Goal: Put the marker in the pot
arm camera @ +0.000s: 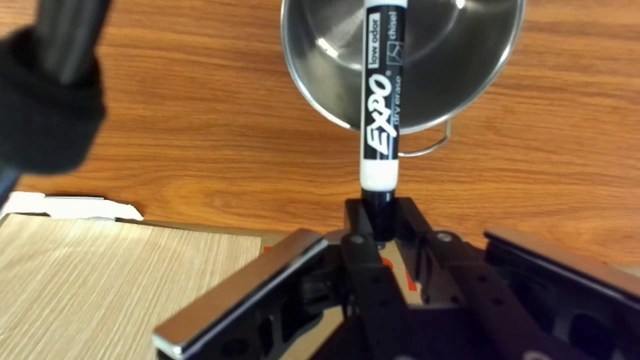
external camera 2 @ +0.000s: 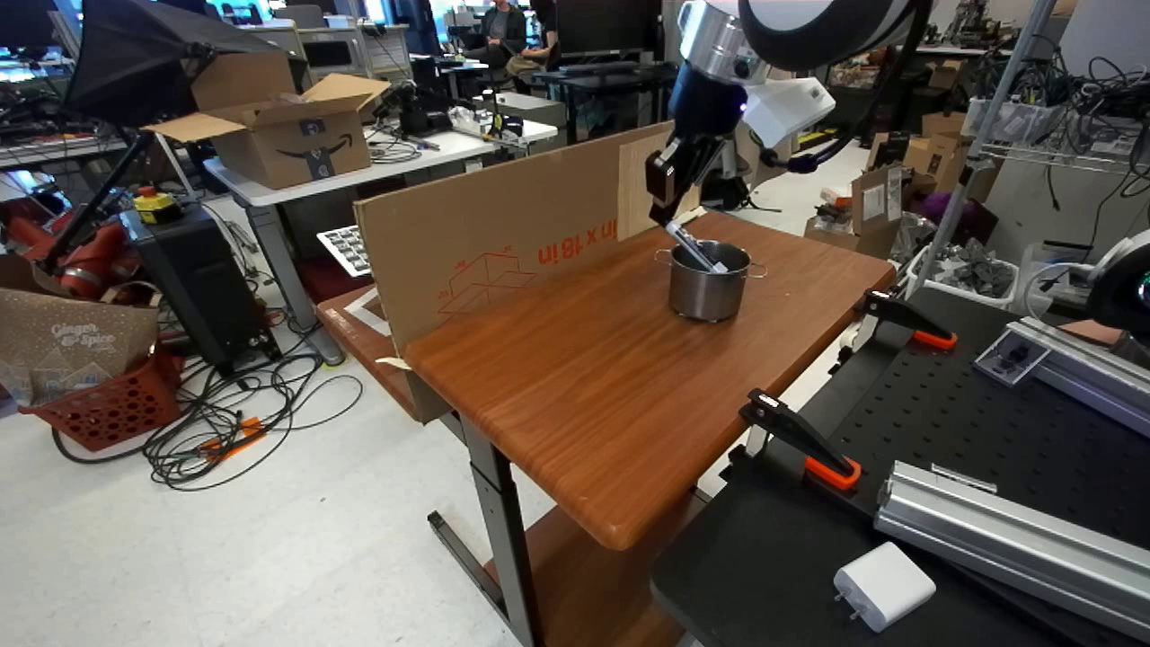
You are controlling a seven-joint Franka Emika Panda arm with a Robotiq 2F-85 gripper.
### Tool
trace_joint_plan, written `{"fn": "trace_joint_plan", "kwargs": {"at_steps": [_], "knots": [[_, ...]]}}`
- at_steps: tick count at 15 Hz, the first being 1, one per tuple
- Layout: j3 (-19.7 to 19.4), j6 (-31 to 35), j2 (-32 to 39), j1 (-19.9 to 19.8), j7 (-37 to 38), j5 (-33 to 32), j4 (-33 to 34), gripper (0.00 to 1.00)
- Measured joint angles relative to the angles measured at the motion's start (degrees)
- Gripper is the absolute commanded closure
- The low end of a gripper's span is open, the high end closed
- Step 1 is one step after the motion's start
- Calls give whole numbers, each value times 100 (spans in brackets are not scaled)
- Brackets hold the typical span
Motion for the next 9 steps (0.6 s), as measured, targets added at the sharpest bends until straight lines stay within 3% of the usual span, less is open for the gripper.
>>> {"fn": "trace_joint_plan", "kwargs": {"at_steps": [1, 3, 9], "knots": [[-6, 0, 36, 32, 0, -15, 10, 56], [-6, 0, 86, 79, 0, -17, 35, 49], [20, -16, 107, 91, 0, -16, 159, 5]]}}
